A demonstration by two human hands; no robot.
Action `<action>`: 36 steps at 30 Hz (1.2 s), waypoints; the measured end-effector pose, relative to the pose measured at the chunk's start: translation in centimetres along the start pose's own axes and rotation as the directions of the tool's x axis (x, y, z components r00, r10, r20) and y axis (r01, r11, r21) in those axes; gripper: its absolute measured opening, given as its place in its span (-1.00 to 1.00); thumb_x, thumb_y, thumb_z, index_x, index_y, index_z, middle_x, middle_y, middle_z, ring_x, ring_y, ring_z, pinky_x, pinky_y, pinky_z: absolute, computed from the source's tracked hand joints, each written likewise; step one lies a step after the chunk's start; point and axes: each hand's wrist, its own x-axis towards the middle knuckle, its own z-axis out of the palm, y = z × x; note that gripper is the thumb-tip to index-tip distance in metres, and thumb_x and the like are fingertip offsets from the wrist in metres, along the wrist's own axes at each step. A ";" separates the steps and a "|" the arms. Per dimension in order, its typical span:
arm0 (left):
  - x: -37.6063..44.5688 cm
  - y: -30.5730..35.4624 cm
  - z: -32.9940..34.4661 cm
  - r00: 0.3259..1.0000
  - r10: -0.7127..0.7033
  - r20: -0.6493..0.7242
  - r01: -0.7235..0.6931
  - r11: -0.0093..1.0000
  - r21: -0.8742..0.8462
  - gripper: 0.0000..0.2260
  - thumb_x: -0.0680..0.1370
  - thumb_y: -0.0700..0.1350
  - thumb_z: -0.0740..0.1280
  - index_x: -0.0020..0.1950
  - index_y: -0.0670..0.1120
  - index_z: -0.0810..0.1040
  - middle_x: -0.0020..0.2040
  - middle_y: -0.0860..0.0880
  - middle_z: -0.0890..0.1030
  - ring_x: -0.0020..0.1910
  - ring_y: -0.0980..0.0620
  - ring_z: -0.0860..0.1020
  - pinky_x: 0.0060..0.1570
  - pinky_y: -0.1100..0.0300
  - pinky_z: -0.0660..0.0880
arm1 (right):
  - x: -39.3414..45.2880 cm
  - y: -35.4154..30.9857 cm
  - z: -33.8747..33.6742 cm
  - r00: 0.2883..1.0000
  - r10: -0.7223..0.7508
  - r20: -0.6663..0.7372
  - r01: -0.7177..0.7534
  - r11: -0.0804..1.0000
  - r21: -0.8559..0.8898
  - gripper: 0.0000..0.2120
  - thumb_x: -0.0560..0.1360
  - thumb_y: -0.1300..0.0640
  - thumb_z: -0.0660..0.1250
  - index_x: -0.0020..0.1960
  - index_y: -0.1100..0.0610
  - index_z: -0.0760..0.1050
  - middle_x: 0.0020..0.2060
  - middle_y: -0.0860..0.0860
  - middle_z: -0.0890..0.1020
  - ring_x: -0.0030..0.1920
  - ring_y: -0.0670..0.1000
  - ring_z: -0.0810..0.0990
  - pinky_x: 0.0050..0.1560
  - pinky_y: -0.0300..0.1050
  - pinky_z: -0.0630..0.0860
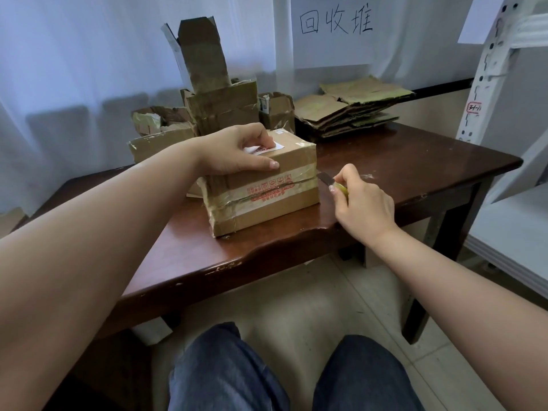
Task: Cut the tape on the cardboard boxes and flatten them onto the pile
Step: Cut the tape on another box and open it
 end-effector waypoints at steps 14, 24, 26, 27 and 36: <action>-4.2 0.6 -1.6 0.996 -0.081 -0.049 0.085 0.991 0.103 -0.50 0.51 0.19 0.34 0.43 0.14 0.39 0.32 0.15 0.39 0.27 0.16 0.33 0.24 0.20 0.24 | -0.7 1.0 -2.0 0.978 0.182 0.099 -0.192 0.977 0.094 -0.91 0.62 0.01 0.15 0.03 0.02 0.31 -0.17 -0.04 0.48 -0.23 0.02 0.40 -0.28 -0.12 0.25; -1.0 4.7 2.5 0.945 -0.214 -0.247 0.242 0.966 0.087 -0.46 0.48 0.24 0.35 0.30 -0.09 0.43 0.27 -0.07 0.47 0.23 -0.07 0.45 0.13 0.09 0.41 | 0.0 -0.2 -2.4 0.953 0.297 -0.061 -0.264 0.911 0.317 -0.80 0.63 0.01 0.14 0.19 0.07 0.38 -0.10 -0.07 0.48 -0.14 -0.04 0.44 -0.37 -0.22 0.25; 1.1 6.7 3.8 0.914 -0.282 -0.292 0.278 0.959 -0.058 -0.52 0.49 0.18 0.37 0.23 -0.16 0.48 0.12 -0.08 0.51 0.08 -0.06 0.50 0.06 0.04 0.48 | -0.1 0.1 -2.8 0.934 0.347 -0.086 -0.298 0.889 0.346 -0.79 0.64 0.01 0.12 0.21 0.08 0.38 -0.11 -0.08 0.46 -0.15 -0.05 0.42 -0.38 -0.28 0.22; 2.1 7.7 4.3 0.901 -0.316 -0.296 0.280 0.947 -0.160 -0.56 0.51 0.14 0.37 0.19 -0.18 0.50 0.04 -0.08 0.51 -0.03 -0.06 0.51 -0.06 0.05 0.49 | -0.2 0.4 -2.8 0.924 0.371 -0.093 -0.316 0.877 0.361 -0.78 0.64 0.02 0.12 0.21 0.08 0.37 -0.11 -0.08 0.45 -0.16 -0.06 0.40 -0.38 -0.31 0.21; 3.9 8.6 3.8 0.995 0.037 -0.088 -0.064 0.945 -0.322 -0.55 0.39 0.19 0.48 0.20 0.06 0.55 0.16 -0.03 0.57 -0.04 0.10 0.60 -0.14 0.25 0.61 | -1.7 4.6 -2.5 0.890 0.437 -0.133 -0.375 0.865 0.332 -0.87 0.61 0.06 0.14 0.14 -0.09 0.30 -0.13 -0.08 0.65 -0.14 0.06 0.63 -0.13 -0.01 0.53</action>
